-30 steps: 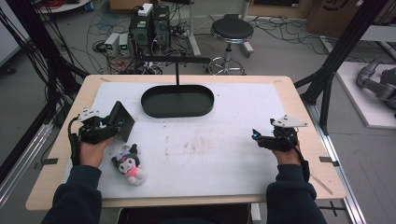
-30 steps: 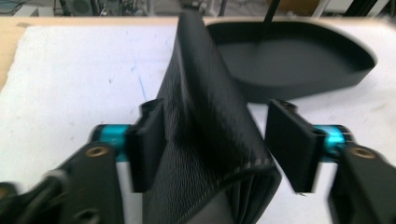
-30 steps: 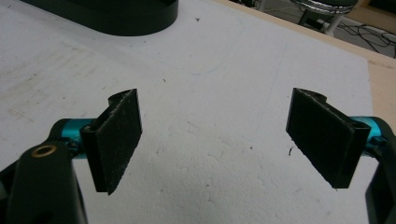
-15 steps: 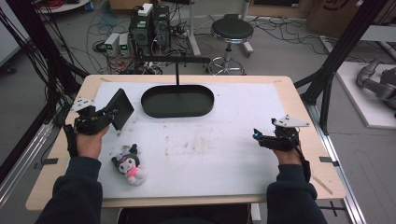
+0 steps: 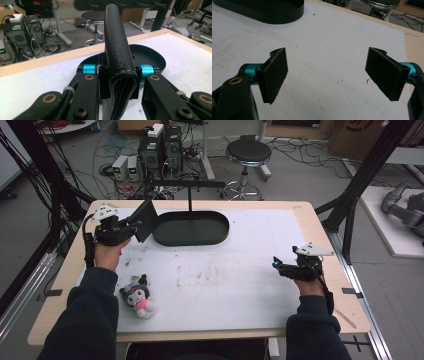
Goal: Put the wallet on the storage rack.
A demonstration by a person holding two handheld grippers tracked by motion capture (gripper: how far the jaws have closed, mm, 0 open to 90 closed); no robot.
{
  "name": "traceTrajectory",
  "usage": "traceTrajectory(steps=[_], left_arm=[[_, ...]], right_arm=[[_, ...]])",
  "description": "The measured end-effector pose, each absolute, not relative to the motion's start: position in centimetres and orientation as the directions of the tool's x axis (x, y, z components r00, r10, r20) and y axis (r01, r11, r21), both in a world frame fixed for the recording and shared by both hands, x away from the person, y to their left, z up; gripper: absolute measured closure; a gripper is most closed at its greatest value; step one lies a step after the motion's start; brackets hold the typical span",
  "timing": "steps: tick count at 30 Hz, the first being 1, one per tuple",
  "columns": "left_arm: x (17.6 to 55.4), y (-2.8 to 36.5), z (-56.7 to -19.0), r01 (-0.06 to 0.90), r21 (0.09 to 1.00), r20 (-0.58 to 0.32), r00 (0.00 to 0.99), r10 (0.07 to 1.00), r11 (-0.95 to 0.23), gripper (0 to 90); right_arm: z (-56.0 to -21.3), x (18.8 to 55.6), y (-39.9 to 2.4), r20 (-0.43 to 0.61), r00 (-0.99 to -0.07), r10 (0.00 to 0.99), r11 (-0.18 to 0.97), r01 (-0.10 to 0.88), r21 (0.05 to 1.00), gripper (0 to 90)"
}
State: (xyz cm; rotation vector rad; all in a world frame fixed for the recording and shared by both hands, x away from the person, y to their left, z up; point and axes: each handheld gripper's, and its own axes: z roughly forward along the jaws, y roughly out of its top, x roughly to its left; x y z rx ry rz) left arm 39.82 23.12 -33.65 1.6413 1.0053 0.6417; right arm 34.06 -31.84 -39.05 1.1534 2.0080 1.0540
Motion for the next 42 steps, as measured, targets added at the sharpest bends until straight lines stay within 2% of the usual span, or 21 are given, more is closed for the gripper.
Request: traceTrajectory(steps=[8, 21, 35, 37, 38, 39, 40, 41, 42], left_arm=[[42.8, 20.5, -34.0, 0.269, 0.952, -0.010, 0.503, 0.865, -0.145, 76.1], [46.9, 18.7, -37.1, 0.338, 0.926, 0.002, 0.446, 0.895, -0.170, 76.1], [49.7, 16.6, -39.1, 0.378, 0.890, 0.093, 0.398, 0.913, -0.255, 76.0], [49.9, 16.2, -39.4, 0.394, 0.887, 0.072, 0.397, 0.915, -0.240, 72.7], [49.9, 16.0, -39.4, 0.399, 0.888, 0.057, 0.400, 0.915, -0.230, 67.5], [49.9, 15.8, -39.5, 0.403, 0.890, 0.040, 0.403, 0.914, -0.216, 67.5], [49.9, 15.6, -39.5, 0.410, 0.890, 0.019, 0.405, 0.914, -0.200, 56.6], [49.8, 15.4, -39.4, 0.420, 0.888, 0.002, 0.407, 0.913, -0.190, 56.6], [49.7, 15.3, -39.4, 0.423, 0.887, -0.008, 0.414, 0.910, -0.185, 51.9]], right_arm=[[-39.0, 34.1, -32.3, -0.080, -0.448, 0.890, 0.289, 0.422, 0.859, 18.5], [-39.1, 34.2, -32.4, -0.069, -0.450, 0.890, 0.279, 0.420, 0.863, 18.5], [-39.1, 34.1, -32.7, -0.050, -0.442, 0.896, 0.258, 0.424, 0.868, 18.4], [-39.1, 34.1, -32.7, -0.049, -0.443, 0.895, 0.258, 0.424, 0.868, 18.4], [-39.1, 34.1, -32.7, -0.049, -0.443, 0.895, 0.258, 0.424, 0.868, 18.4], [-39.1, 34.1, -32.7, -0.049, -0.443, 0.895, 0.258, 0.424, 0.868, 18.4], [-39.1, 34.1, -32.7, -0.050, -0.445, 0.894, 0.259, 0.424, 0.868, 18.4], [-39.1, 34.1, -32.7, -0.050, -0.445, 0.894, 0.259, 0.424, 0.868, 18.4], [-39.1, 34.1, -32.7, -0.052, -0.449, 0.892, 0.263, 0.423, 0.867, 18.4]])
